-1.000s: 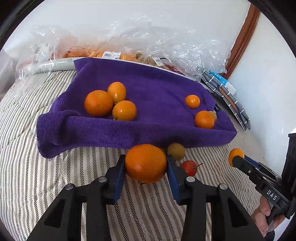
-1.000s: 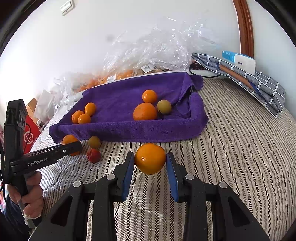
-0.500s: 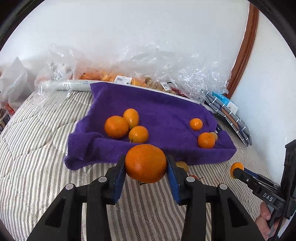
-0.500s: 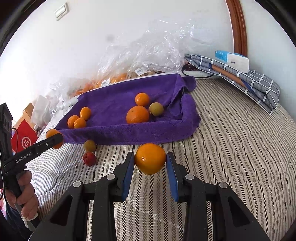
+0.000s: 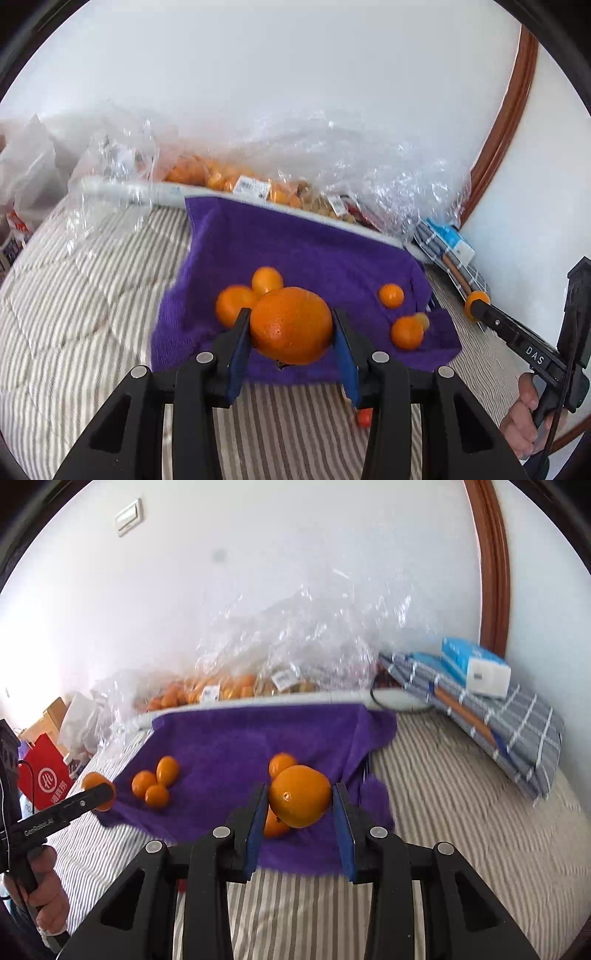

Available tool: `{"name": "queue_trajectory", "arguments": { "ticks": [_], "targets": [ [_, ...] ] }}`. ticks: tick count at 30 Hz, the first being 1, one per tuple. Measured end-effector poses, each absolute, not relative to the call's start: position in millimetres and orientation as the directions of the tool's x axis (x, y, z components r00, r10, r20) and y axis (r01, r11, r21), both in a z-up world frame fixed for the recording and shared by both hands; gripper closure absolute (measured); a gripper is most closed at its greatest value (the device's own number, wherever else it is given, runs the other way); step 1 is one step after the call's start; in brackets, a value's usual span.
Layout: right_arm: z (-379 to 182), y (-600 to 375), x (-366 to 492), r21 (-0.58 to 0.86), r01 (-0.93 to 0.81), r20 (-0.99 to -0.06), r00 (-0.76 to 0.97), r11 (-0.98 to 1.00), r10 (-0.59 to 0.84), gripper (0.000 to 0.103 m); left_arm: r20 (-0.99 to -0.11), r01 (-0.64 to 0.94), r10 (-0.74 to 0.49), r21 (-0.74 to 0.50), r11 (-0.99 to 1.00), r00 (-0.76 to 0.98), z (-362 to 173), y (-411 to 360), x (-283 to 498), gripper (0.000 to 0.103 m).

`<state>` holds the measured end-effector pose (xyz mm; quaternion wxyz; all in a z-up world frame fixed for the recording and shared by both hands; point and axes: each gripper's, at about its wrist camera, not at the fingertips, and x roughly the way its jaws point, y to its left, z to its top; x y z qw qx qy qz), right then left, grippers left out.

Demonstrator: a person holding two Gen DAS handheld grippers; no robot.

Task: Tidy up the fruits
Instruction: 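Lift both held oranges and carry them over the purple towel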

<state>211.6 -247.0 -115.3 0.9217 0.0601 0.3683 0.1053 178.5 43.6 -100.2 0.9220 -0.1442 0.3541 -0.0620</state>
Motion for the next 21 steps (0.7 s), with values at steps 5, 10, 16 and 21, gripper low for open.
{"name": "queue_trajectory", "arguments": {
  "ticks": [5, 10, 16, 21],
  "targets": [
    [-109.7, -246.1, 248.2, 0.171, -0.153, -0.653, 0.722, 0.973, 0.229, 0.068, -0.621, 0.005, -0.21, -0.314, 0.949, 0.756, -91.8, 38.0, 207.2, 0.063],
    [-131.8, -238.3, 277.8, 0.17, -0.172, -0.692, 0.68, 0.97, 0.242, 0.068, -0.635, 0.012, -0.23, -0.328, 0.945, 0.738, -104.6, 21.8, 234.3, 0.063],
    [-165.4, -239.5, 285.2, 0.15, -0.172, -0.749, 0.623, 0.974, 0.225, 0.068, -0.655, 0.034, -0.253, -0.329, 0.944, 0.712, -129.7, 9.7, 241.7, 0.063],
    [-174.0, -241.0, 290.2, 0.162, -0.169, -0.772, 0.592, 0.972, 0.232, 0.068, -0.677, 0.056, -0.253, -0.299, 0.953, 0.691, -140.3, 0.3, 244.5, 0.063]
  ]
}}
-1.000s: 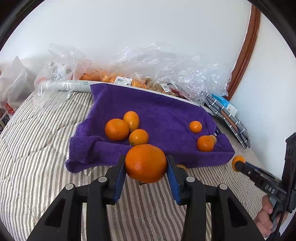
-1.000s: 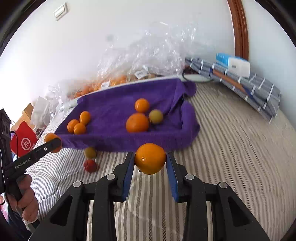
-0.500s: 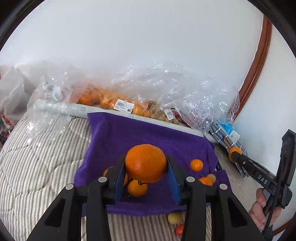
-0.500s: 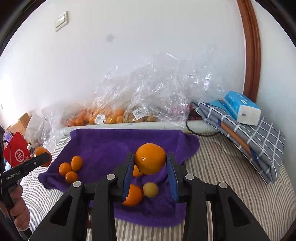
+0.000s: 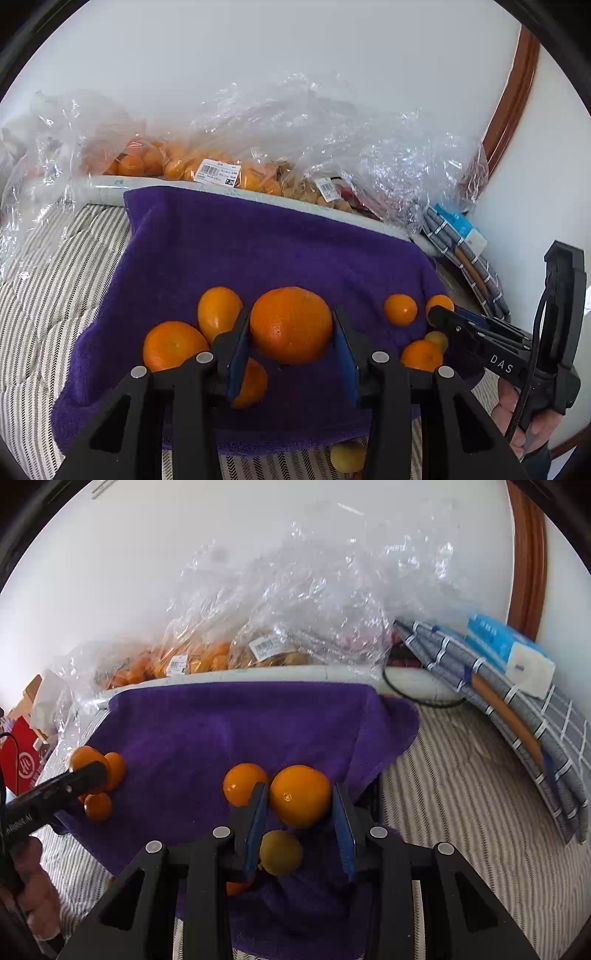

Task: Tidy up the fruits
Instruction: 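Lift both held oranges and carry them over the purple towel, then open both grippers to release the oranges onto the towel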

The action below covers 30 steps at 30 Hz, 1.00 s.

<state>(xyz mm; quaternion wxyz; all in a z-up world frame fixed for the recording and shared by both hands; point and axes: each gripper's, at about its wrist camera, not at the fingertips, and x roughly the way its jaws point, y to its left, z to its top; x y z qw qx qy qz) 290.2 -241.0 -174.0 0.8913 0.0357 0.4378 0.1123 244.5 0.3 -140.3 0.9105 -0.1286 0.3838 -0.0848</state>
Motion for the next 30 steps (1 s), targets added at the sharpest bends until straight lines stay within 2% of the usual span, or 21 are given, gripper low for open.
{"name": "queue_trajectory", "arguments": {
  "ticks": [6, 15, 17, 19, 23, 27, 30],
  "targets": [
    [-179.0, -229.3, 288.6, 0.076, -0.183, -0.785, 0.595, 0.98, 0.171, 0.068, -0.682, 0.076, -0.255, -0.282, 0.957, 0.685, -141.2, -5.7, 242.8, 0.063],
    [-176.5, -231.1, 283.1, 0.061, -0.185, -0.778, 0.606, 0.981, 0.163, 0.068, -0.695, 0.078, -0.251, -0.271, 0.959, 0.674, -144.3, -7.9, 244.8, 0.063],
    [-173.1, -231.3, 281.9, 0.06, -0.187, -0.768, 0.619, 0.981, 0.165, 0.063, -0.694, 0.079, -0.252, -0.272, 0.959, 0.674, -144.6, -7.6, 244.8, 0.063],
    [-169.2, -231.4, 279.2, 0.058, -0.189, -0.754, 0.636, 0.98, 0.167, 0.051, -0.693, 0.081, -0.248, -0.265, 0.961, 0.677, -144.8, -8.2, 244.8, 0.063],
    [-162.3, -232.9, 274.1, 0.058, -0.19, -0.73, 0.662, 0.98, 0.171, 0.049, -0.689, 0.087, -0.246, -0.258, 0.962, 0.681, -144.7, -9.1, 243.7, 0.062],
    [-153.5, -236.4, 266.9, 0.072, -0.174, -0.705, 0.688, 0.982, 0.173, 0.049, -0.661, 0.089, -0.237, -0.25, 0.964, 0.712, -139.5, -6.6, 238.5, 0.051],
    [-143.4, -237.8, 255.4, 0.066, -0.14, -0.689, 0.71, 0.988, 0.147, 0.049, -0.633, 0.087, -0.228, -0.246, 0.965, 0.74, -134.6, -4.2, 232.3, 0.047]
  ]
}}
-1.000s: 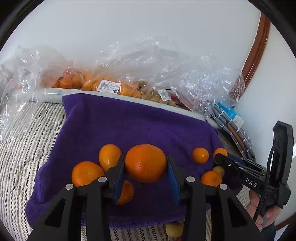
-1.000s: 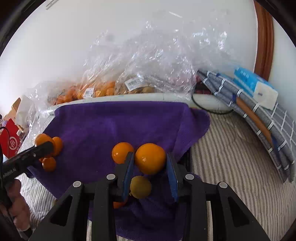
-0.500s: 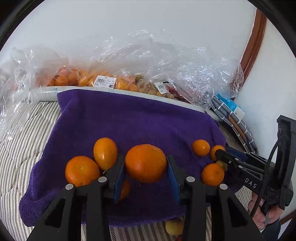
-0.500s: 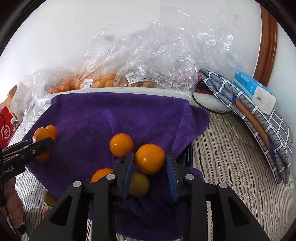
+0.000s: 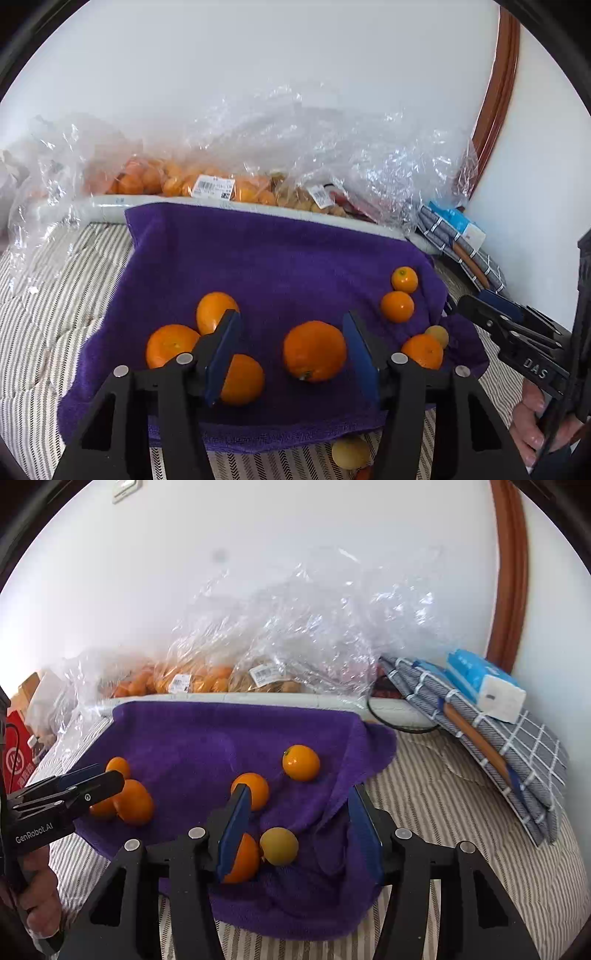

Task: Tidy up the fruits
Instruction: 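Open both grippers to release the oranges onto the towel, then grasp the small red fruit on the bedspread with the right gripper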

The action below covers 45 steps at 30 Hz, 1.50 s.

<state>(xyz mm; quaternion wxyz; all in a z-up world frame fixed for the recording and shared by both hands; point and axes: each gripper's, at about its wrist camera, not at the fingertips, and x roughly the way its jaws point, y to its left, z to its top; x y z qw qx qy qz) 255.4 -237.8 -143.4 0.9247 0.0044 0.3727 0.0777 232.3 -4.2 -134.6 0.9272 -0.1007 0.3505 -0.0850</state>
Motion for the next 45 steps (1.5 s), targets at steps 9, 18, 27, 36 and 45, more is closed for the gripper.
{"name": "queue_trajectory", "arguments": {
  "ticks": [9, 18, 27, 36, 45],
  "targets": [
    [-114.0, -237.2, 201.3, 0.101, -0.081, -0.652, 0.747, 0.992, 0.127, 0.049, -0.59, 0.084, -0.209, -0.232, 0.969, 0.78, -124.7, -3.1, 203.3, 0.047],
    [-123.2, -212.3, 169.6, 0.123, -0.085, -0.707, 0.691, 0.989, 0.147, 0.049, -0.625, -0.003, -0.136, -0.216, 0.976, 0.769, -130.2, 56.4, 157.9, 0.047],
    [-158.4, -154.6, 150.1, 0.138, -0.205, -0.766, 0.598, 0.969, 0.236, 0.059, -0.673, -0.056, -0.133, -0.252, 0.966, 0.727, -138.8, 105.0, 129.3, 0.047],
    [-182.1, -128.1, 163.3, 0.137, -0.247, -0.816, 0.521, 0.959, 0.251, 0.063, -0.668, -0.024, -0.145, -0.237, 0.971, 0.73, -138.4, 95.8, 128.6, 0.046],
    [-183.5, -134.5, 164.2, 0.148, -0.257, -0.814, 0.516, 0.955, 0.265, 0.08, -0.686, -0.003, -0.146, -0.211, 0.978, 0.713, -143.5, 86.2, 130.7, 0.046]
  ]
}}
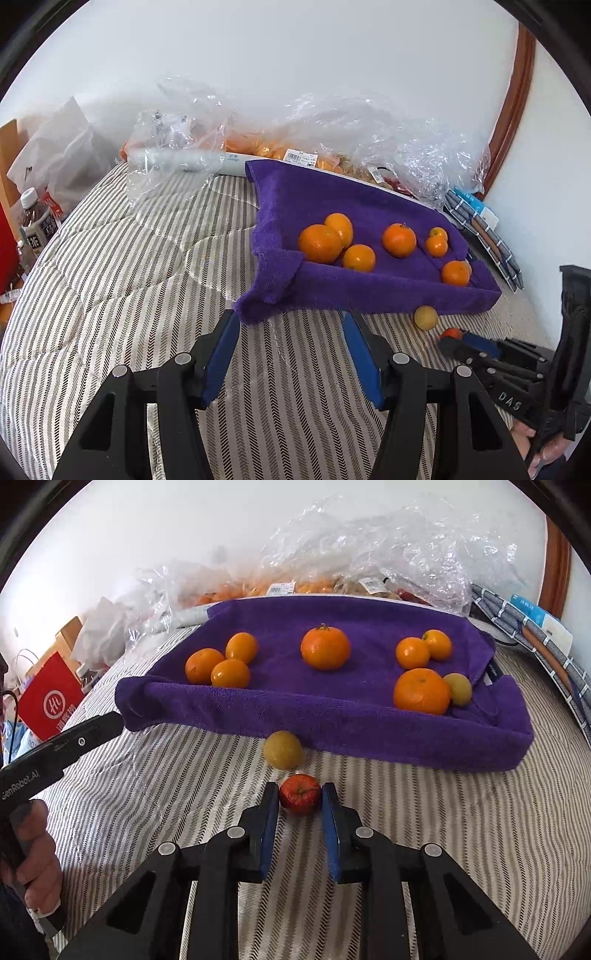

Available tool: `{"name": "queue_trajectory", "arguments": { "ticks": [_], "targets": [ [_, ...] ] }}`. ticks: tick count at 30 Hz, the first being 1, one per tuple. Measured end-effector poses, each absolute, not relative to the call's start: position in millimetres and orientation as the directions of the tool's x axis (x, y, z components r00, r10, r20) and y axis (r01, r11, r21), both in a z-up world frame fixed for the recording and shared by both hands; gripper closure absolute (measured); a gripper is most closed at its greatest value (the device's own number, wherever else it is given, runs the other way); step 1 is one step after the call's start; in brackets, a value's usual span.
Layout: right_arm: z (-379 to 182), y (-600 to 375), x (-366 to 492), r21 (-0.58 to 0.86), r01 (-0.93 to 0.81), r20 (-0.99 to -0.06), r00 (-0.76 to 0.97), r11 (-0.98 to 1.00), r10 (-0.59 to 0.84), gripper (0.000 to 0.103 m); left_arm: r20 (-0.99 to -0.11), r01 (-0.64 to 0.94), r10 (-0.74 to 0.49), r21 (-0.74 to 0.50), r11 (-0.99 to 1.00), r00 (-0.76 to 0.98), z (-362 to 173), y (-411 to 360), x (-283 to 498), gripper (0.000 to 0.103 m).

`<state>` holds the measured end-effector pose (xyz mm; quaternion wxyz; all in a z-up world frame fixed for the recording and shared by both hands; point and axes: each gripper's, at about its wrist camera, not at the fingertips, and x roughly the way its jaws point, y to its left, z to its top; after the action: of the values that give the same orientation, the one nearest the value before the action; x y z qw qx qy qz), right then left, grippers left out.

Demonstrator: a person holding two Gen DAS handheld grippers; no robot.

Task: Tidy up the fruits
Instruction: 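Grasp the small red fruit on the bedspread with the right gripper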

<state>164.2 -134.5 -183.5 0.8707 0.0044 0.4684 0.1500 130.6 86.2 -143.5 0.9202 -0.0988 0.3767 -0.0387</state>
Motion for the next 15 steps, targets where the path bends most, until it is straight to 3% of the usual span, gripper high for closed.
{"name": "queue_trajectory", "arguments": {
  "ticks": [15],
  "targets": [
    [-168.3, -206.4, 138.0, 0.159, -0.174, -0.754, 0.614, 0.972, 0.234, 0.08, -0.699, 0.07, -0.194, -0.202, 0.977, 0.688, -142.9, 59.6, 133.1, 0.046]
  ]
}}
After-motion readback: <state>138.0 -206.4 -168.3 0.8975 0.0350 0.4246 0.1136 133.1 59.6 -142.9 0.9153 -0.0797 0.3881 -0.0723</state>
